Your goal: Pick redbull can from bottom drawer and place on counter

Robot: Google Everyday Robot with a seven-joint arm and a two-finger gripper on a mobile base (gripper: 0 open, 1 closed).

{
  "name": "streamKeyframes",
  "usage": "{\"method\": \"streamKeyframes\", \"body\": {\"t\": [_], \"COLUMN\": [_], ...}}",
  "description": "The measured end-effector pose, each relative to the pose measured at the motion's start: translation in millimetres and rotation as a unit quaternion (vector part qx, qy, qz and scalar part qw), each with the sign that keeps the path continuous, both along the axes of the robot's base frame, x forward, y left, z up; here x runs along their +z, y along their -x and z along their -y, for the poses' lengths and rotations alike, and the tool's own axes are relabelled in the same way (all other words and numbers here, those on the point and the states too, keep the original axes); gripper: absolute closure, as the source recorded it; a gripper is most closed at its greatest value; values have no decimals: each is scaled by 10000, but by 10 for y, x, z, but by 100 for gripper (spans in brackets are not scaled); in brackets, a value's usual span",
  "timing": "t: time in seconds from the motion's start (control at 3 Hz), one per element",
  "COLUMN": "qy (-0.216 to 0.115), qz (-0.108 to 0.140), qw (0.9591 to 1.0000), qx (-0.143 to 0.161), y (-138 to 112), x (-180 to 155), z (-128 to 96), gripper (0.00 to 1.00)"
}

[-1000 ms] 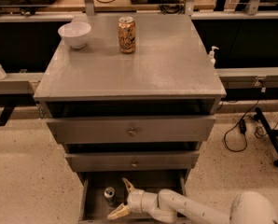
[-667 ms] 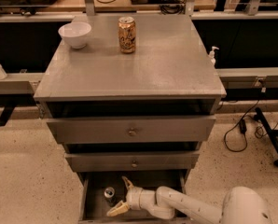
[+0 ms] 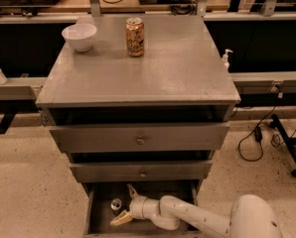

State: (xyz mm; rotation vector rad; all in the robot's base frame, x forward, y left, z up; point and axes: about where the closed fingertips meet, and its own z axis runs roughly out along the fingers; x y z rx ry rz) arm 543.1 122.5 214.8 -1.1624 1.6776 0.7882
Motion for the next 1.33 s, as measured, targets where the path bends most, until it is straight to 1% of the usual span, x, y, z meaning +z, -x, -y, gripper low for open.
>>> {"method": "streamKeyframes", "body": {"t": [0.33,0.67,1.0,1.33], "qy": [84,75,-32,-317], "qz": [94,-36,-133,-302], "qw": [9999,10000,9999,9990], "qx": [15,44,74,-74], "y": [-40,42,104,150], "x": [-29,-163,-227,-263], "z": [-67,-135,-178,-151], "gripper": [0,18,41,65]}}
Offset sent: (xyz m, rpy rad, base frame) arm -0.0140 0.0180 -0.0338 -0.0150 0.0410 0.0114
